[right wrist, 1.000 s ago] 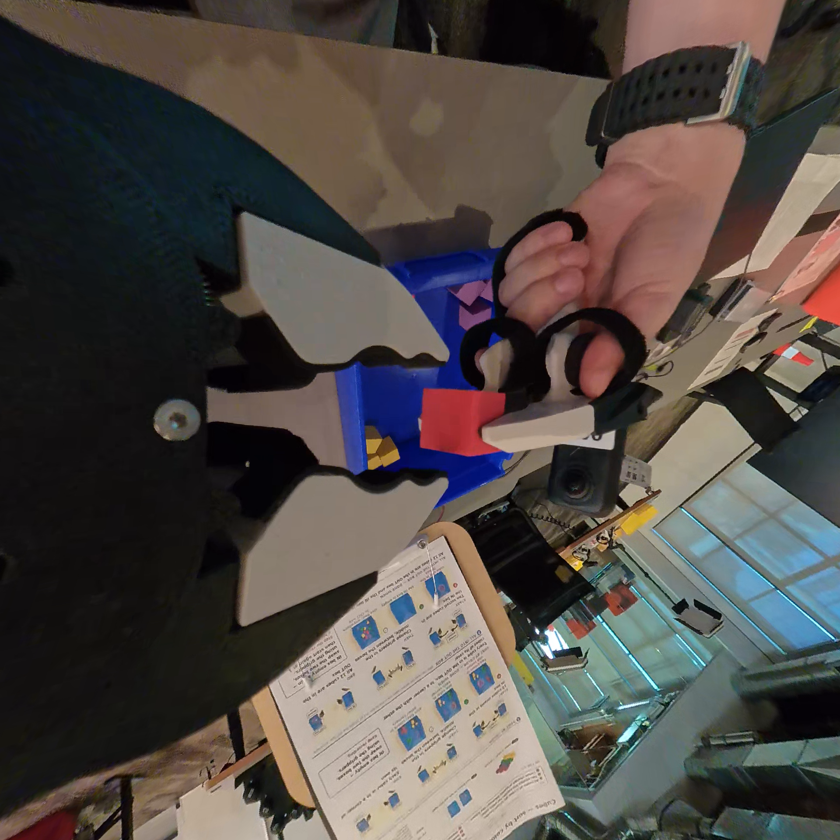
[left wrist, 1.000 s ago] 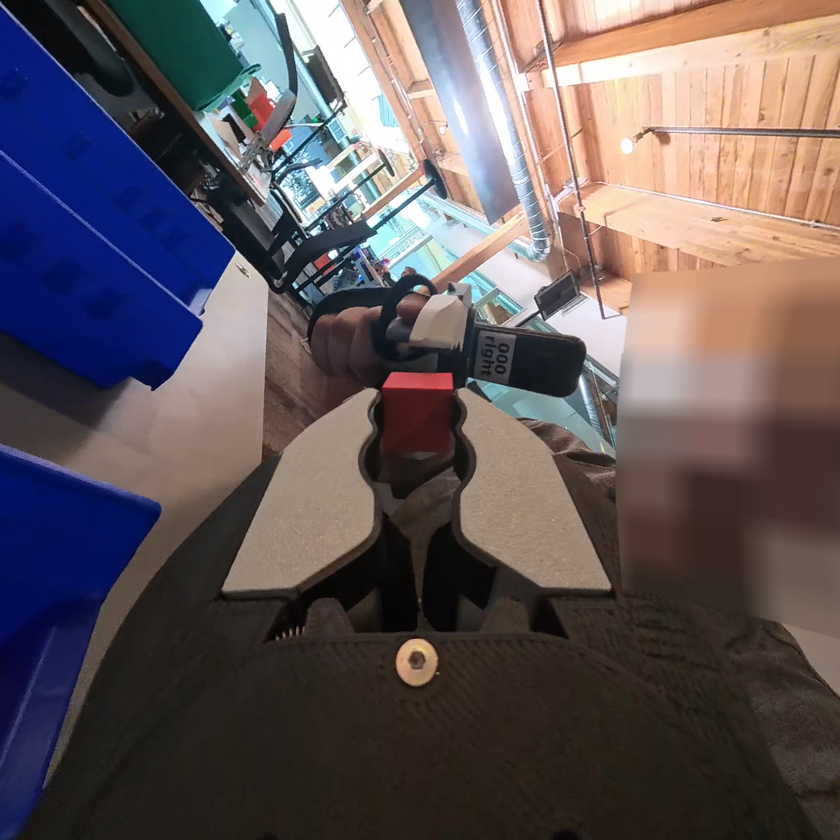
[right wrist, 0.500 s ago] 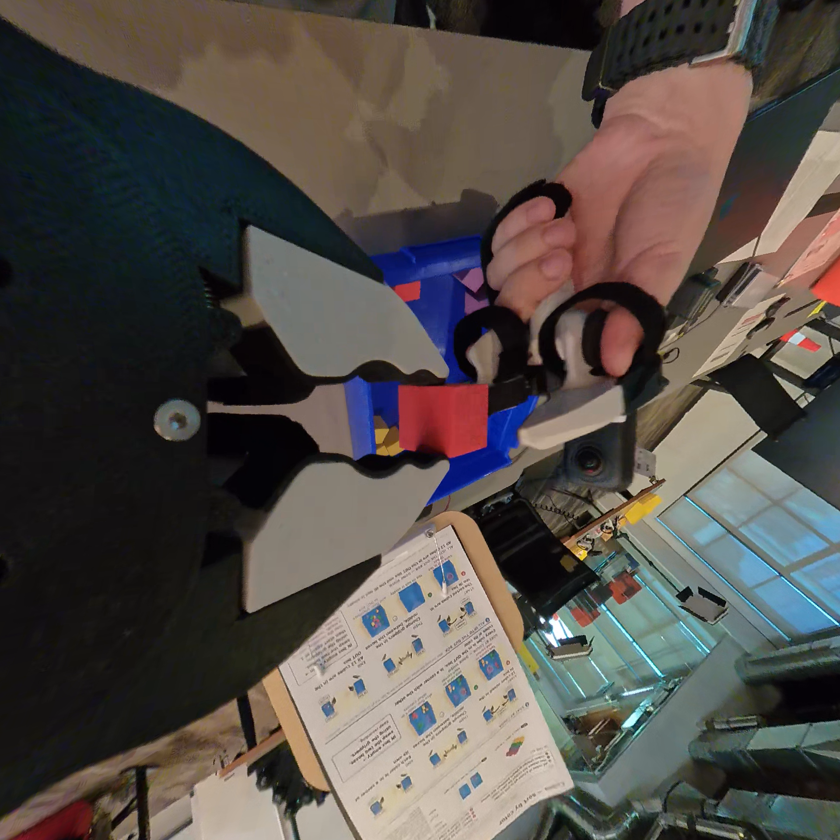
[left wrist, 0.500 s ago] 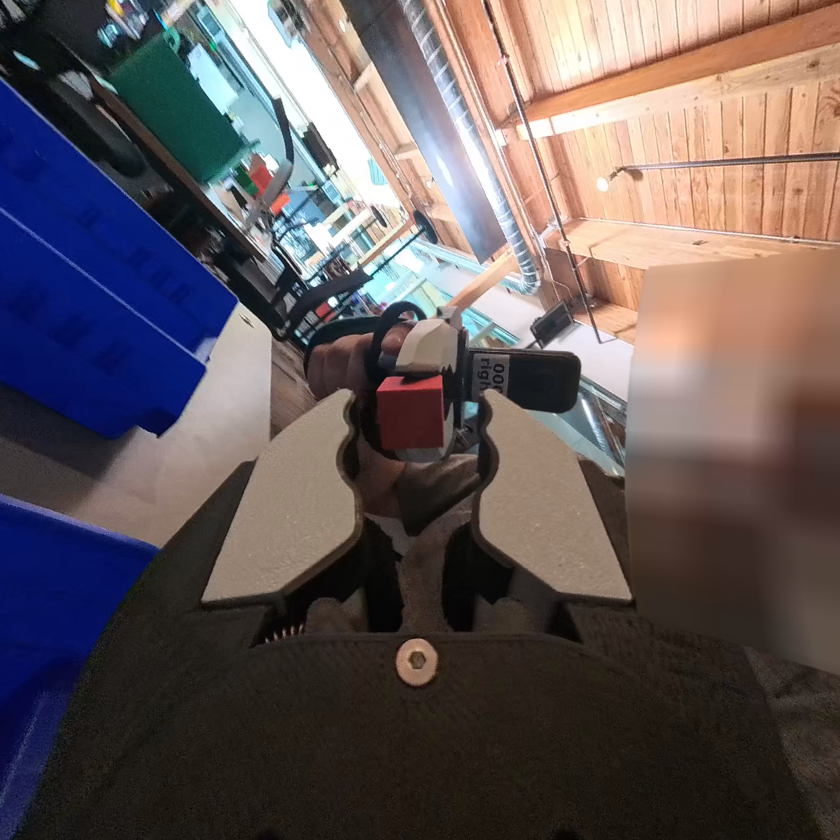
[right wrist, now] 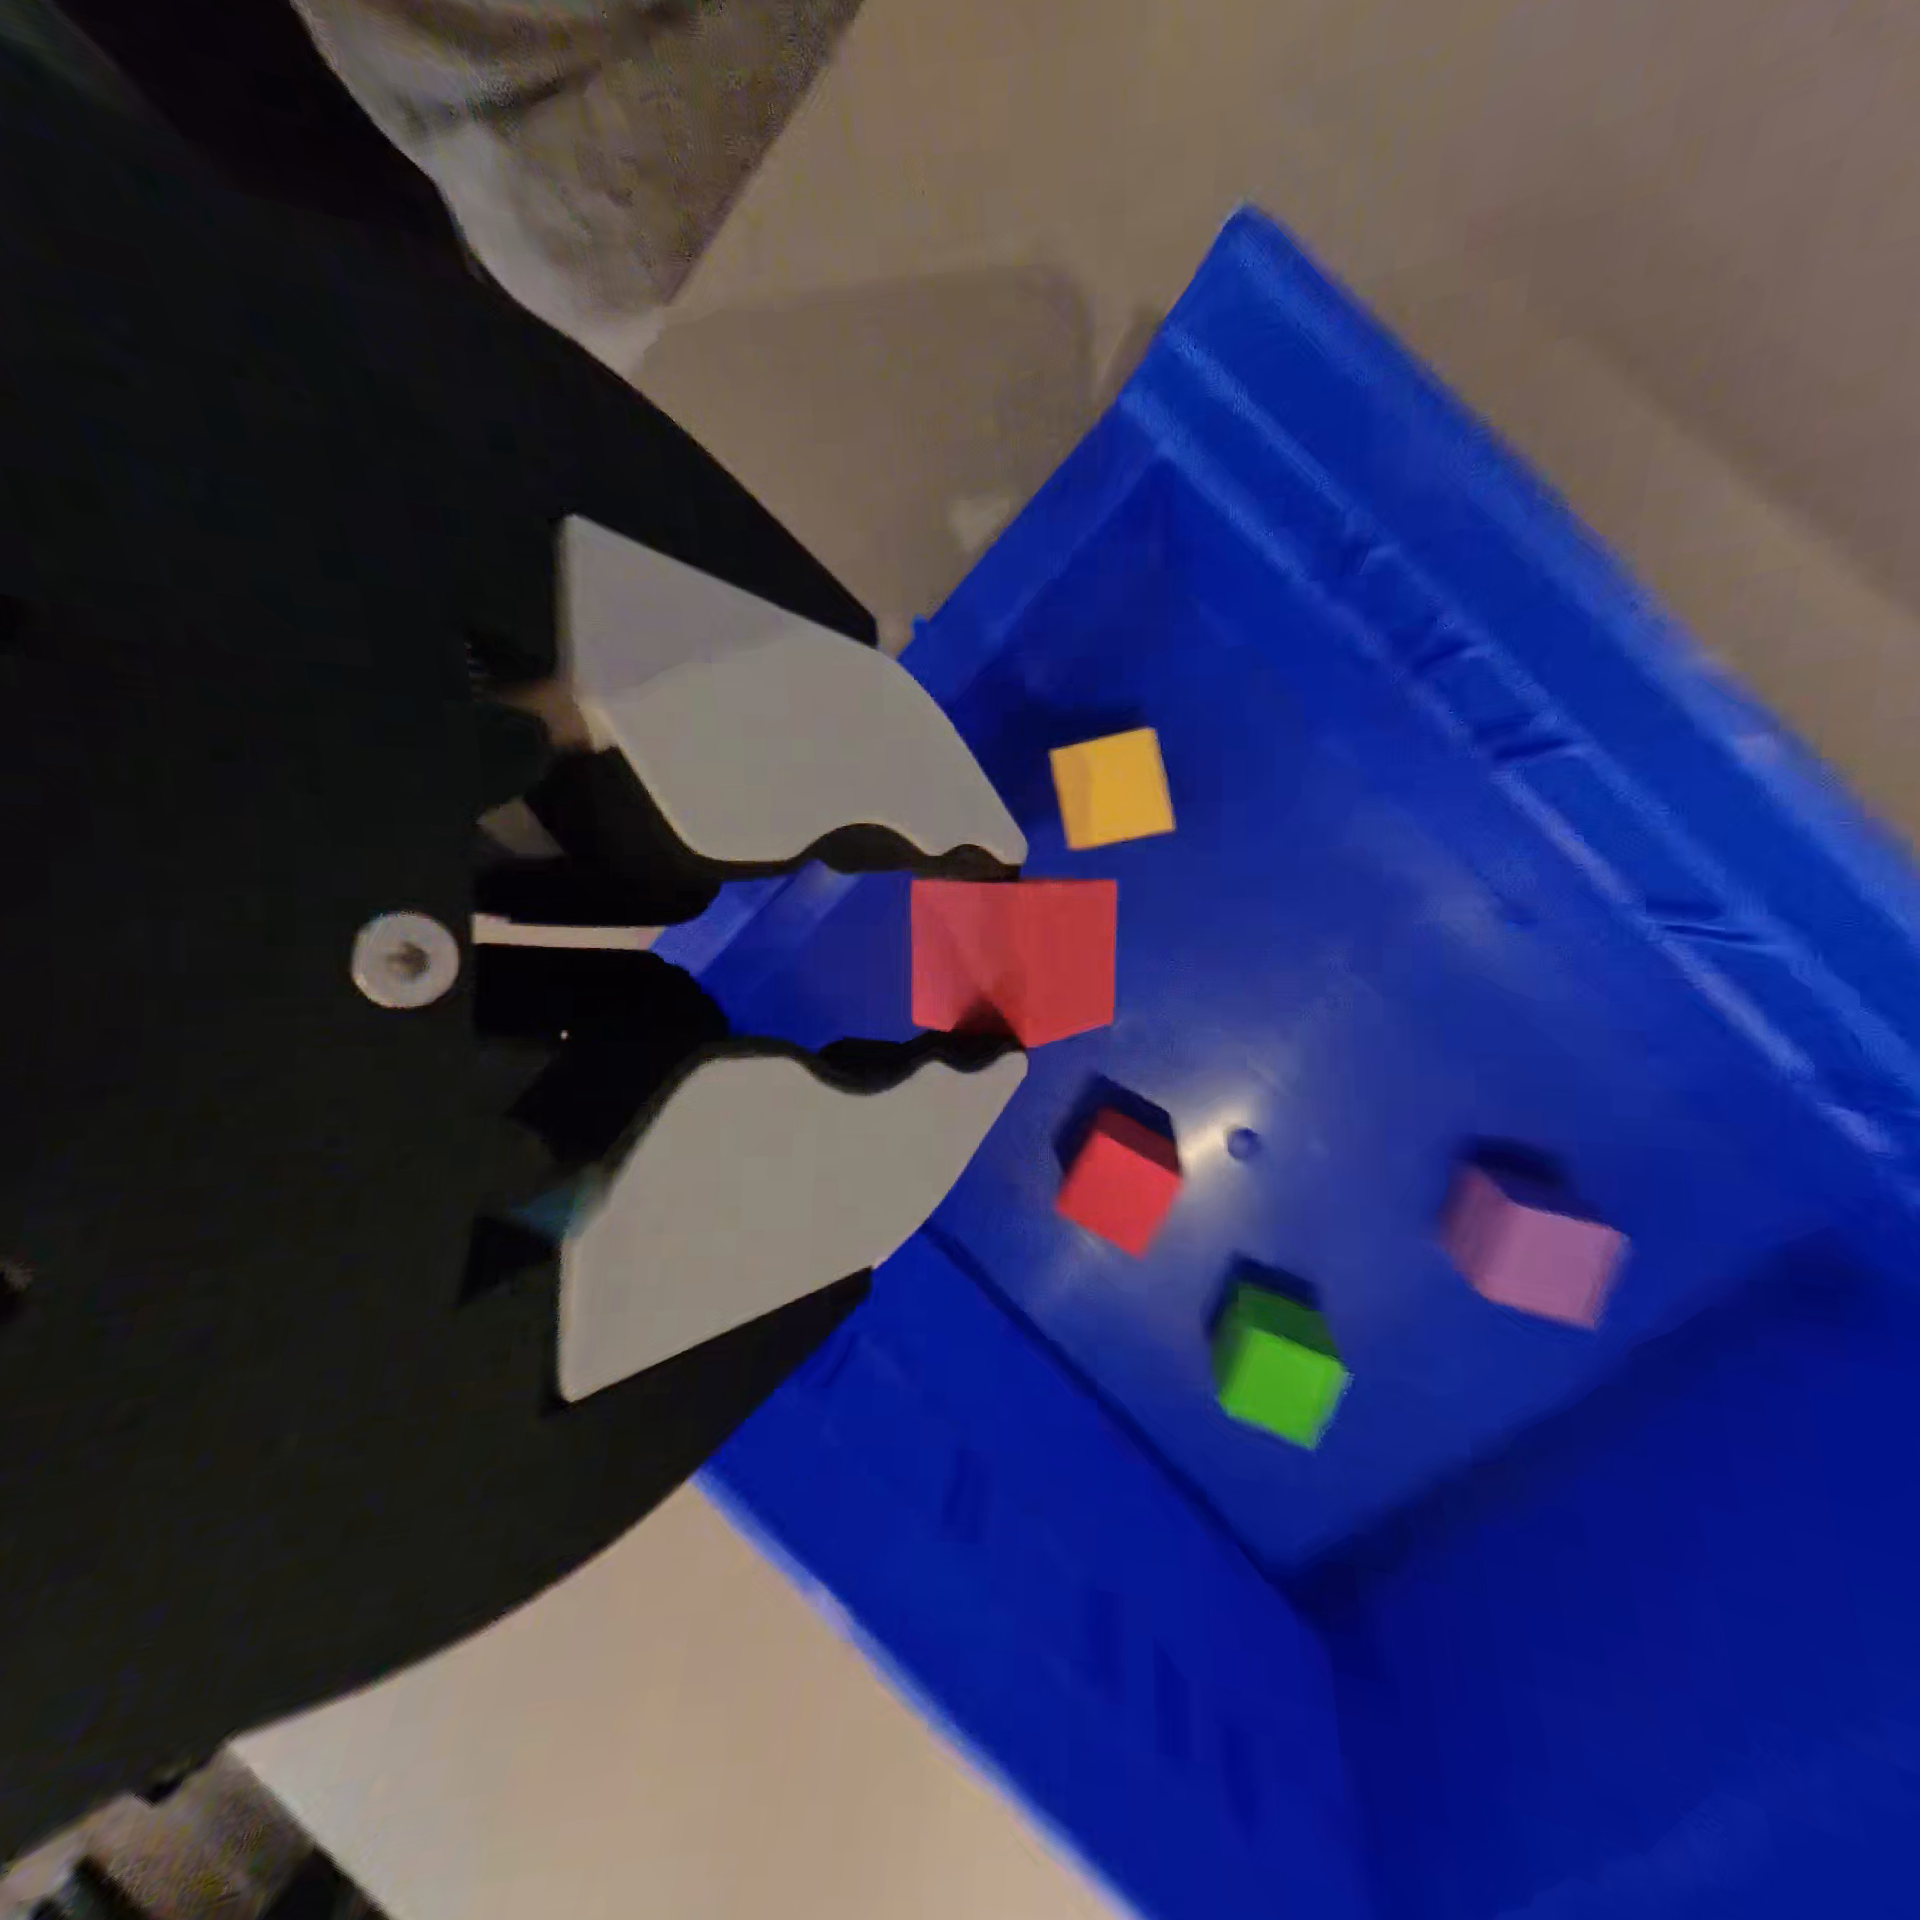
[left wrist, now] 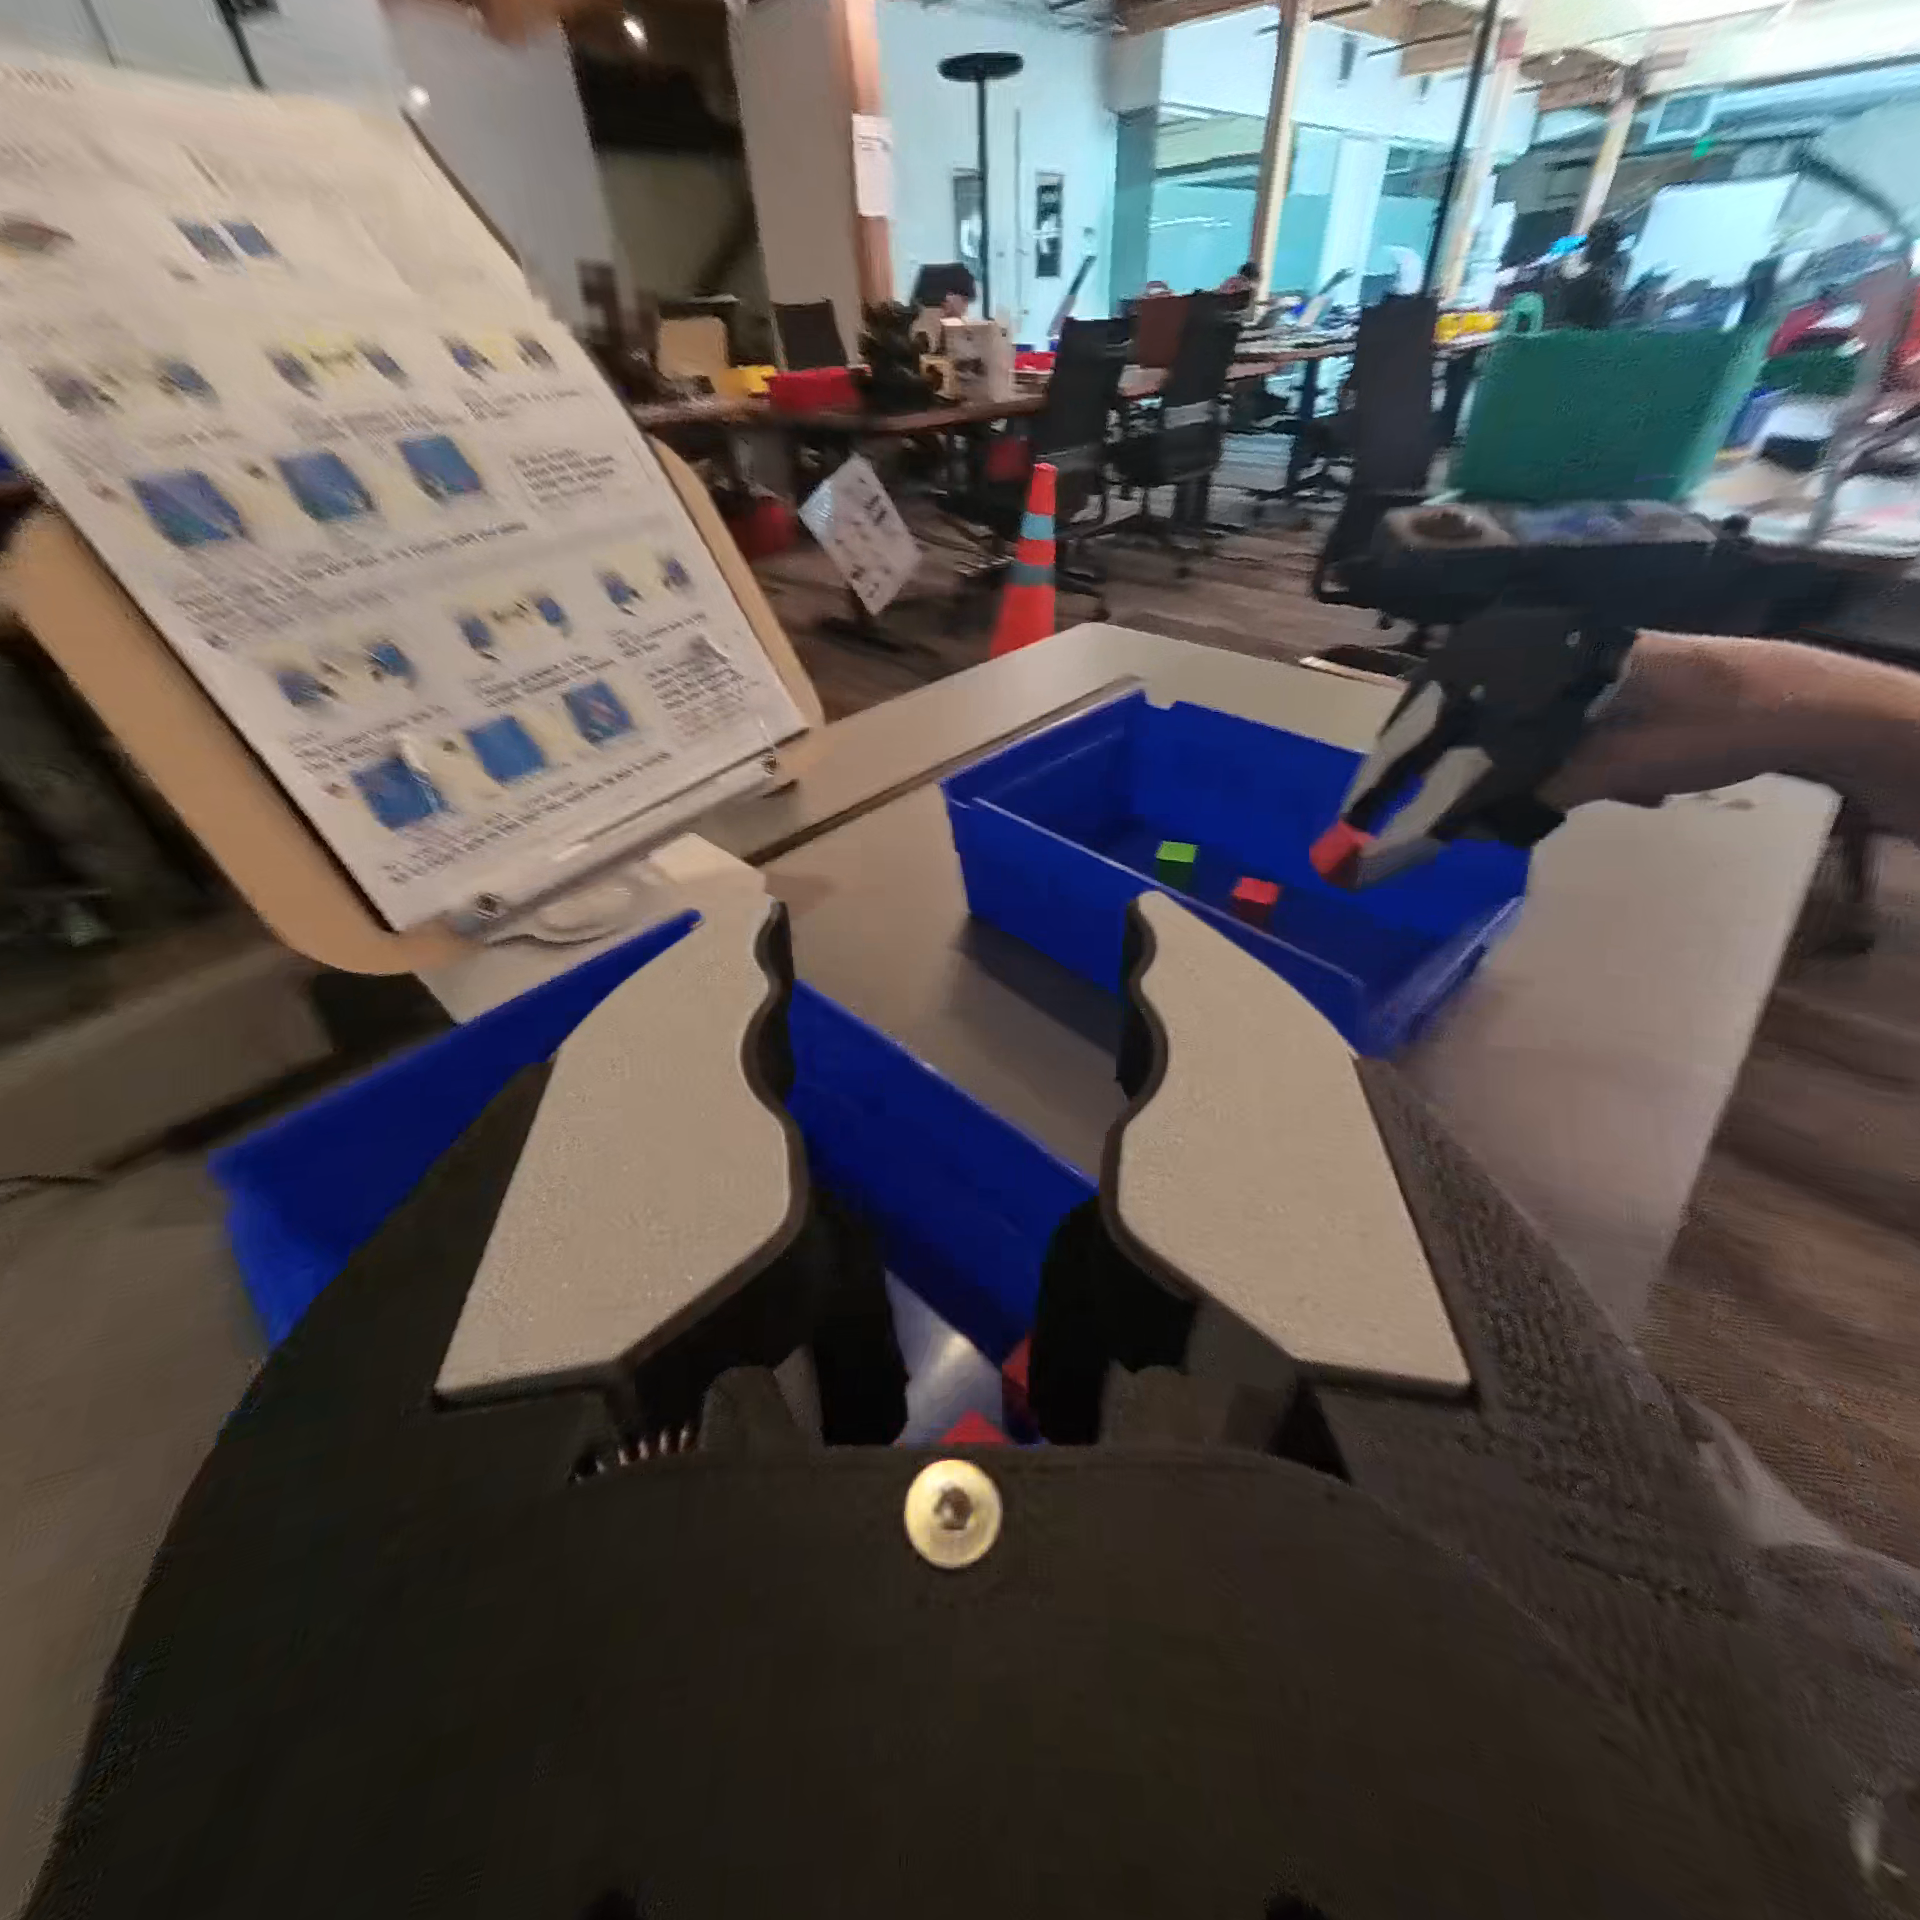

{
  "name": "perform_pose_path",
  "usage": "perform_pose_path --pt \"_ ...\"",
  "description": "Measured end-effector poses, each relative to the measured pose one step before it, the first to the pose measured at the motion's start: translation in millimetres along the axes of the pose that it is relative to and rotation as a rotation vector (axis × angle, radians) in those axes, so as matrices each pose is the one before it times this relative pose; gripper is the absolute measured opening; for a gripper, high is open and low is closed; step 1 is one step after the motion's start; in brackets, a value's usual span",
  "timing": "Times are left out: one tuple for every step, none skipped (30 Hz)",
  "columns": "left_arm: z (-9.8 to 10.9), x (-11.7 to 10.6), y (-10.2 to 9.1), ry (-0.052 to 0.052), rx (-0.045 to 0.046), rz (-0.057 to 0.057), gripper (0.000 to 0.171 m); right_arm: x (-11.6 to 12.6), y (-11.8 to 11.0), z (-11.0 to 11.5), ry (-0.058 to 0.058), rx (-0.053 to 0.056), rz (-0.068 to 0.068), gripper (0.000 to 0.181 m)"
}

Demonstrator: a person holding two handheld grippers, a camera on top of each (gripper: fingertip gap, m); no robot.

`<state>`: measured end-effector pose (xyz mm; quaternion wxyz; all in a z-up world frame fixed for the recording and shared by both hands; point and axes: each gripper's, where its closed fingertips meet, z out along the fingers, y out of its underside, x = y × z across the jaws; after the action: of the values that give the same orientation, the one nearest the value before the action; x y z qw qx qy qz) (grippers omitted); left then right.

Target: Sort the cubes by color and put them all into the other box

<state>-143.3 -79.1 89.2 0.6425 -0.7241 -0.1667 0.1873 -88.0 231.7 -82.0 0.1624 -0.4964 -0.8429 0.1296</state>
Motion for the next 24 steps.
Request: perform_pose_path --pt "-0.11 -0.29 1.28 -0.0099 -0.01481 0.0145 0.061 -4.78 9.23 9.39 -0.0447 -0.0586 0.0052 0.028" --pt "0.89 -0.92 3.33 -0.0034 -0.02326 0.0015 0.06 -4.96 5.7 8.4 -0.0371 -0.0402 -0.006 0.028" --pt "1.42 -0.55 3.72 0.0051 -0.02097 -0.0046 0.06 -1.89 2.46 6.8 -0.0112 -0.0223 -0.0067 0.028" --pt "1.37 -0.57 3.44 0.0101 -0.01504 -0.0094 0.06 -1.71 2.87 5.86 -0.0105 -0.0265 -0.0031 0.028" --pt "0.92 -0.85 2.79 0.0085 -0.00916 -0.0125 0.06 -1.91 3.67 4.92 -0.0147 -0.0329 -0.002 0.028" --pt "0.45 -0.77 2.01 0.0071 -0.00578 -0.0089 0.06 0.17 3.43 3.79 -0.0019 -0.0268 -0.0019 0.028" --pt "-0.38 -1.25 1.48 0.0015 -0.00547 -0.0027 0.06 -0.14 3.07 2.9 -0.0052 -0.021 -0.0011 0.028" --pt "-0.98 -2.12 0.58 -0.0081 -0.00306 0.0028 0.06 -0.41 3.27 2.46 -0.0089 -0.0229 -0.001 0.028" --pt "-1.39 -2.5 -0.41 -0.0123 0.00163 0.0081 0.06 1.85 3.35 2.31 0.0068 -0.0233 -0.0032 0.028" --pt "-1.56 -2.39 -1.24 -0.0128 0.00543 0.0085 0.06 1.87 2.91 2.53 0.0066 -0.0239 -0.0039 0.028" --pt "-1.14 -1.67 -1.22 -0.0089 0.00539 0.0067 0.06 0.38 1.37 2.55 -0.0028 -0.0174 -0.0053 0.028" --pt "-0.4 -0.64 -0.39 -0.0023 0.00045 0.0049 0.06 0.56 -0.05 2.12 -0.0017 -0.0111 -0.011 0.028" --pt "0.57 0.62 0.73 0.0058 -0.00542 0.0016 0.06 -0.12 -0.62 2.27 -0.0033 -0.0088 -0.0118 0.028" --pt "1.26 0.58 2.32 0.0071 -0.01316 -0.0019 0.06 -0.18 -0.77 1.94 -0.0037 -0.0105 -0.0131 0.028" --pt "1.75 -0.2 3.75 0.0037 -0.02052 0.0007 0.06 -0.3 -1.01 1.82 -0.0036 -0.0105 -0.0174 0.029" --pt "1.9 -1.57 4.63 -0.0052 -0.02487 0.0068 0.06 -0.53 -1.45 1.61 -0.0046 -0.0074 -0.0223 0.029" --pt "1.71 -3.02 5.2 -0.0135 -0.0288 0.0144 0.06 -0.59 -1.24 1.51 -0.007 -0.0074 -0.0152 0.029" --pt "1.36 -4.18 5.85 -0.0211 -0.03406 0.0179 0.06 -0.62 -0.87 1.35 -0.0095 -0.008 -0.008 0.029" --pt "1.12 -4.74 6.12 -0.0236 -0.03665 0.017 0.06 -0.17 -0.39 0.85 -0.0057 -0.0079 -0.0089 0.03" --pt "1.25 -3.48 6.46 -0.014 -0.03816 0.0177 0.06 1.18 0.35 -0.2 0.0037 -0.0056 -0.0006 0.033" --pt "1.21 -2.69 6.76 -0.0058 -0.04189 0.0191 0.06 2.11 0.26 -1.76 0.0093 0.0006 0.0049 0.039" --pt "1.29 -3.21 6.96 -0.0072 -0.04177 0.0207 0.06 1.05 -0.56 -3.03 0.0011 0.0135 0.0053 0.045" --pt "1.17 -4.13 6.33 -0.0105 -0.03626 0.0242 0.06 0.01 -1.11 -3.86 -0.0055 0.0207 0.0051 0.05" --pt "1.23 -4.88 5.31 -0.0133 -0.02919 0.0273 0.06 1.12 -0.3 -4.46 0.0016 0.0169 0.0082 0.055"
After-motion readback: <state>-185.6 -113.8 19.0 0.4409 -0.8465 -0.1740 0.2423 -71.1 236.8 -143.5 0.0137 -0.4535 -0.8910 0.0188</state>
